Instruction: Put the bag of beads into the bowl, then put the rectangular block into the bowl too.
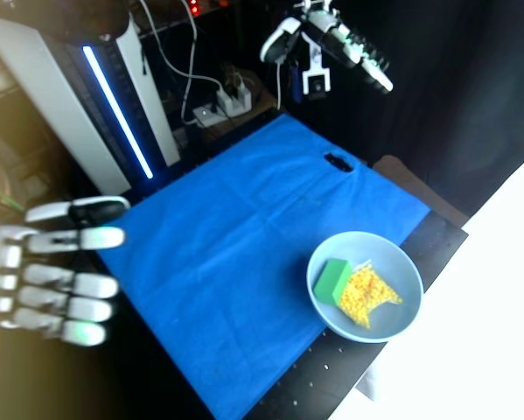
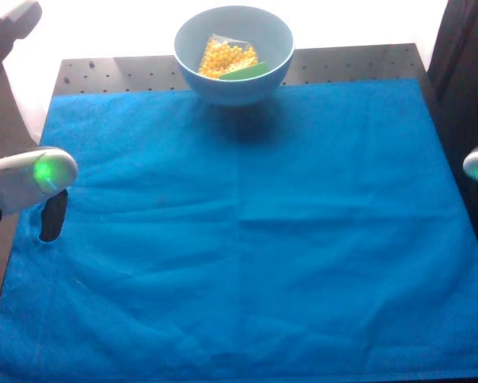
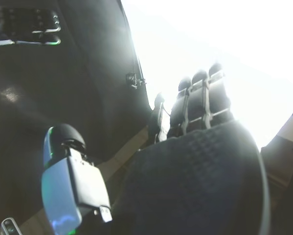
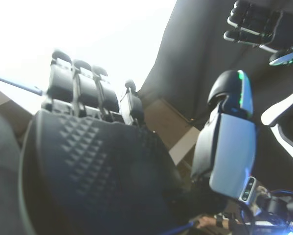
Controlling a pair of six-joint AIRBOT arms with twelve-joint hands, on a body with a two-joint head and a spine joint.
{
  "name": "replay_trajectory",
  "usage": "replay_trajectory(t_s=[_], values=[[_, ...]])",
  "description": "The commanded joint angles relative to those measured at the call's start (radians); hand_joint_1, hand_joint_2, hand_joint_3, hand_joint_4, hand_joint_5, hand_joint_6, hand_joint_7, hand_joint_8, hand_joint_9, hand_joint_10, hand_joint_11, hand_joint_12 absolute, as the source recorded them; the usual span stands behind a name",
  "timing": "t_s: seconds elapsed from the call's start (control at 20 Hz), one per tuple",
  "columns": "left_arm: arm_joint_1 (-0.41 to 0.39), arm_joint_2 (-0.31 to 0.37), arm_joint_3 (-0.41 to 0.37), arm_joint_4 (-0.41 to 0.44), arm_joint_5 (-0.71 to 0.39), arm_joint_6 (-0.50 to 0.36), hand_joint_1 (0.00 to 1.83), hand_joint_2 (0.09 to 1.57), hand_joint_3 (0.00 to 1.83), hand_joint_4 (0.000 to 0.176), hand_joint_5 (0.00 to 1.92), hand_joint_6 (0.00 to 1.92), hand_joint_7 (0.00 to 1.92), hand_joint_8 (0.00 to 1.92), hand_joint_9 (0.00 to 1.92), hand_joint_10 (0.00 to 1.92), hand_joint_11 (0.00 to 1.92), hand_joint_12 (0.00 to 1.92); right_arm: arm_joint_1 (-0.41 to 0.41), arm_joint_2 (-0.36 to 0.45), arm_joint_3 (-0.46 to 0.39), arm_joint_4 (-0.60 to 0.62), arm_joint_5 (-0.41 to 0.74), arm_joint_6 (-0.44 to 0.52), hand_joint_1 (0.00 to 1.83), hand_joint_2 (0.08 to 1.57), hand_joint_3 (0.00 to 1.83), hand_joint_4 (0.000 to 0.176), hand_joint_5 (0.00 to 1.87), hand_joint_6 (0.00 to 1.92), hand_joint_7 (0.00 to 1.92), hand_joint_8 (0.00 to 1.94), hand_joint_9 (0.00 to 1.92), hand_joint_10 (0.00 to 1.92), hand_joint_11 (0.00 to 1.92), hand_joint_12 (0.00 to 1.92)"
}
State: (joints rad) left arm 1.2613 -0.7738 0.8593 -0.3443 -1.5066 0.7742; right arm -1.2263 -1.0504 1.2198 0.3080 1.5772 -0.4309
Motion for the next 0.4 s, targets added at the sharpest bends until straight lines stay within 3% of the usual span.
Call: replay_trajectory(t_s=[0.0,0.35], values=[[-0.003,0.005,0.000,0.004,-0.128,-0.004,0.30,0.87,0.00,0.176,0.00,0.00,0.00,0.00,0.00,0.00,0.00,0.00,0.000,0.003,0.005,0.020,0.125,0.005,0.60,0.92,0.01,0.176,0.00,0.00,0.00,0.00,0.00,0.00,0.00,0.00],[-0.002,0.003,0.001,-0.004,-0.117,-0.004,0.33,0.93,0.01,0.176,0.00,0.00,0.00,0.00,0.00,0.00,0.00,0.00,-0.012,-0.004,0.007,0.041,0.124,0.005,0.60,0.94,0.01,0.176,0.00,0.00,0.00,0.00,0.00,0.00,0.00,0.00]])
